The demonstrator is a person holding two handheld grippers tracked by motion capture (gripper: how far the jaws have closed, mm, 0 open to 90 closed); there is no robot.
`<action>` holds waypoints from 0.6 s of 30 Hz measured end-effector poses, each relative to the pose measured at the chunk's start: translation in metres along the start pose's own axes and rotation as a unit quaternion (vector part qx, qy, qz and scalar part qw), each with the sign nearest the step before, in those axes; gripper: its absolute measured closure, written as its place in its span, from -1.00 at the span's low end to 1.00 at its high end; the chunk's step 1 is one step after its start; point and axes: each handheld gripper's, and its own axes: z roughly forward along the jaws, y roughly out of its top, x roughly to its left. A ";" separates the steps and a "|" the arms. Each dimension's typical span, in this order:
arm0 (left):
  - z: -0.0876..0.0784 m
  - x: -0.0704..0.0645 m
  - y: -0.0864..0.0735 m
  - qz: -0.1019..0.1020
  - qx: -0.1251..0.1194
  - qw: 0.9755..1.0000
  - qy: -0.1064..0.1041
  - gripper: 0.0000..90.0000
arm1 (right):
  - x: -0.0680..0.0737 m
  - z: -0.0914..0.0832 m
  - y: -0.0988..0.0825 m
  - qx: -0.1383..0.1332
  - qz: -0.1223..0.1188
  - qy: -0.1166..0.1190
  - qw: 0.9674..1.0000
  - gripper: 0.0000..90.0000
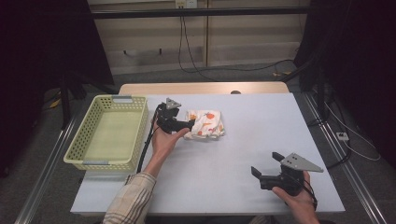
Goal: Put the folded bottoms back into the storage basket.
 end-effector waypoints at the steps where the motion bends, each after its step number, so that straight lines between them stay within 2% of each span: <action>1: 0.002 0.001 0.001 -0.005 0.004 1.000 -0.004 -0.84 | 0.000 0.000 0.000 0.000 0.000 0.000 1.000 -0.94; 3: 0.006 0.002 0.001 -0.009 0.010 1.000 -0.010 -0.84 | 0.000 0.000 0.000 0.000 0.001 0.001 1.000 -0.94; 5: 0.010 0.003 0.002 -0.010 0.016 1.000 -0.007 -0.83 | 0.000 0.000 0.000 0.001 0.001 0.001 1.000 -0.94; 9: 0.016 0.008 0.005 -0.032 0.018 0.999 -0.016 -0.78 | 0.000 0.000 0.000 0.001 0.001 0.001 1.000 -0.94; 11: 0.018 0.009 0.007 -0.028 0.027 0.999 -0.021 -0.71 | 0.000 0.001 0.000 0.001 0.001 0.002 1.000 -0.94; 12: 0.019 0.009 0.008 -0.024 0.031 0.999 -0.019 -0.61 | -0.001 0.001 0.000 0.002 0.002 0.000 1.000 -0.94; 13: 0.020 0.010 0.009 -0.023 0.032 0.999 -0.016 -0.61 | -0.001 0.001 0.000 0.002 0.002 0.000 1.000 -0.94; 14: 0.021 0.011 0.009 -0.026 0.033 0.999 -0.015 -0.62 | 0.000 0.001 0.000 0.002 0.002 0.000 1.000 -0.94; 15: 0.023 0.013 0.008 -0.040 0.035 0.998 -0.023 -0.60 | 0.000 0.001 0.000 0.002 0.001 0.001 1.000 -0.94; 18: 0.027 0.013 0.005 -0.046 0.043 0.998 -0.025 -0.59 | 0.000 0.001 0.000 0.004 0.002 0.001 1.000 -0.94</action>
